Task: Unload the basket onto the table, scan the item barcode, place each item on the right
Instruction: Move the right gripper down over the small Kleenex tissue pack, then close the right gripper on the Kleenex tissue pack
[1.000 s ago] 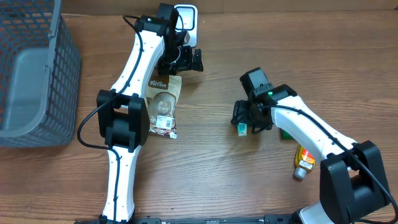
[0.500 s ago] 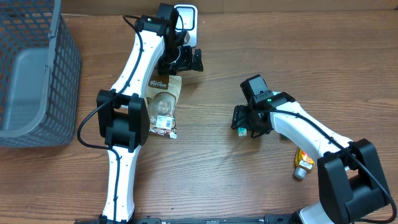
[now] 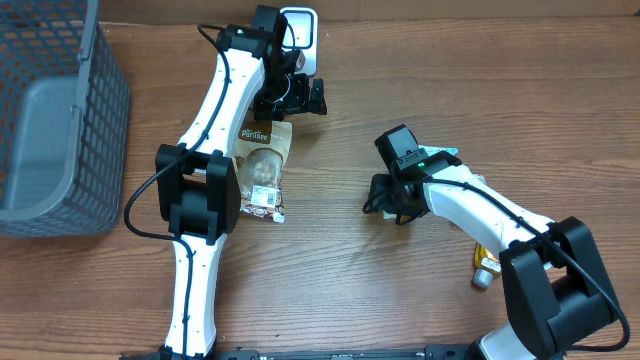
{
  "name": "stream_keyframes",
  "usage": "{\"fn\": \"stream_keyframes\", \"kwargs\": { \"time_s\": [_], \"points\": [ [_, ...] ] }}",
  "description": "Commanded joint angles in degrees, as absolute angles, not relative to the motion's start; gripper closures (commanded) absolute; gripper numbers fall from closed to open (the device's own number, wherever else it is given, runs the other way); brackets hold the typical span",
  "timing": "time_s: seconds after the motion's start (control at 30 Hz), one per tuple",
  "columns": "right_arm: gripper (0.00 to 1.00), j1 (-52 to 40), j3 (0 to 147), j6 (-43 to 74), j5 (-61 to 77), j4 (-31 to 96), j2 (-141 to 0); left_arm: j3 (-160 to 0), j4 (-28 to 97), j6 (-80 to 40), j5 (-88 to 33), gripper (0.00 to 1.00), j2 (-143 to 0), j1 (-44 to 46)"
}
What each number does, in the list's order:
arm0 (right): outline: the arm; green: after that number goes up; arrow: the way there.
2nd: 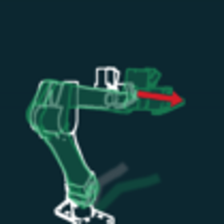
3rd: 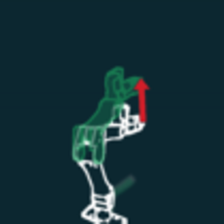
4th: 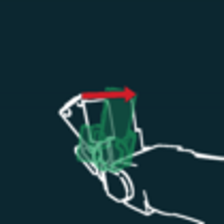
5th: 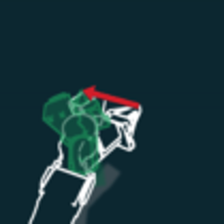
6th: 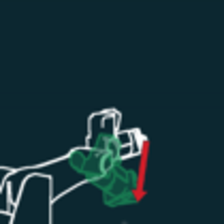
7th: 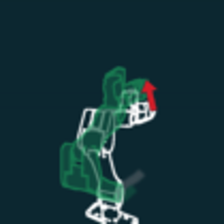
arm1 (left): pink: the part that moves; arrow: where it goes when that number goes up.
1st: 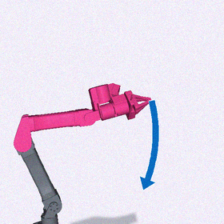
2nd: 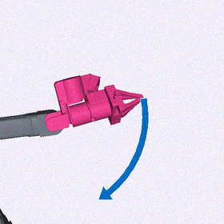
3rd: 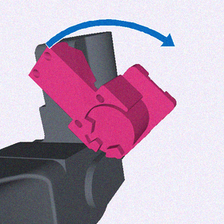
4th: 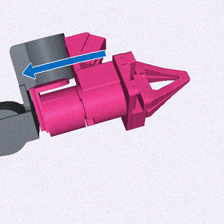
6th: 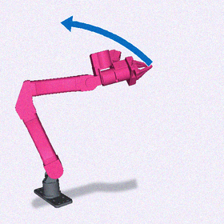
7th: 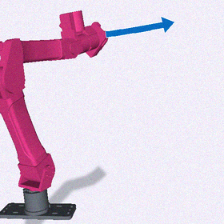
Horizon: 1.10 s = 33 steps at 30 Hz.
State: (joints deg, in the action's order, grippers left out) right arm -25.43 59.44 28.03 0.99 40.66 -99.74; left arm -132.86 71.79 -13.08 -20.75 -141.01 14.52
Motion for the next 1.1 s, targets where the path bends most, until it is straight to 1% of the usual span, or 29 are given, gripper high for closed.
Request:
{"fn": "stream_keyframes", "kwargs": {
  "time_s": [0.0,0.03,0.07,0.13,0.47,0.5,0.53,0.57,0.67,0.7,0.8,0.83,0.87,0.9,0.93,1.0,1.07],
  "points": [
    [0.63,-25.39,59.2,28.29,0.08,40.53,-100.01,-133.34,71.7,-11.57,-20.36,0.0,-138.32,14.66],
    [0.66,-25.39,59.2,28.29,0.05,40.53,-100.01,-133.34,71.7,-11.57,-20.36,0.0,-138.32,14.66],
    [0.66,-25.39,59.2,28.29,0.05,40.56,-100.01,-133.34,71.7,-11.6,-20.36,0.0,-138.32,14.68],
    [0.74,-25.39,59.2,28.29,0.08,40.56,-100.01,-133.34,71.7,-11.57,-20.36,0.0,-138.32,14.68],
    [0.74,-25.39,59.33,28.27,0.51,40.56,-100.01,-133.34,71.7,-11.6,-20.36,0.0,-138.32,14.68],
    [0.73,-25.39,59.33,28.29,0.51,40.53,-100.01,-133.34,71.7,-11.6,-20.36,0.0,-138.32,14.68],
    [0.66,-25.39,59.33,28.29,0.54,40.56,-100.01,-133.34,71.7,-11.57,-20.36,0.0,-138.32,14.68],
    [0.62,-25.39,59.33,28.29,0.54,40.56,-100.01,-133.34,71.7,-11.57,-20.36,0.0,-138.32,14.68],
    [0.59,-25.39,59.33,28.27,0.54,40.56,-100.01,-133.34,71.7,-11.6,-20.36,0.0,-138.32,14.68],
    [0.6,-25.39,59.33,28.27,0.51,40.56,-100.01,-133.34,71.7,-11.57,-20.36,0.0,-138.32,14.63],
    [0.78,-25.39,59.33,28.29,0.51,40.56,-100.01,-133.34,71.7,-11.6,-20.36,0.0,-138.32,14.66],
    [0.78,-25.39,59.33,28.29,0.51,40.56,-100.01,-133.34,71.7,-11.6,-20.36,0.0,-138.32,14.66],
    [0.78,-25.39,59.33,28.29,0.51,40.56,-100.01,-133.34,71.7,-11.57,-20.36,0.0,-138.32,14.66],
    [0.67,-25.39,59.33,28.29,0.51,40.56,-100.01,-133.34,71.7,-11.6,-20.36,0.0,-138.32,14.66],
    [0.53,-25.39,59.33,28.29,0.51,40.53,-100.01,-133.34,71.7,-11.6,-20.36,0.0,-138.32,14.66],
    [0.44,-25.39,59.33,28.27,0.49,40.29,-100.01,-133.34,71.7,-11.6,-20.36,0.0,-138.32,14.66],
    [0.43,-25.36,59.35,28.08,0.47,39.94,-100.01,-133.34,71.7,-11.6,-20.36,0.0,-138.32,14.66]
  ]
}}
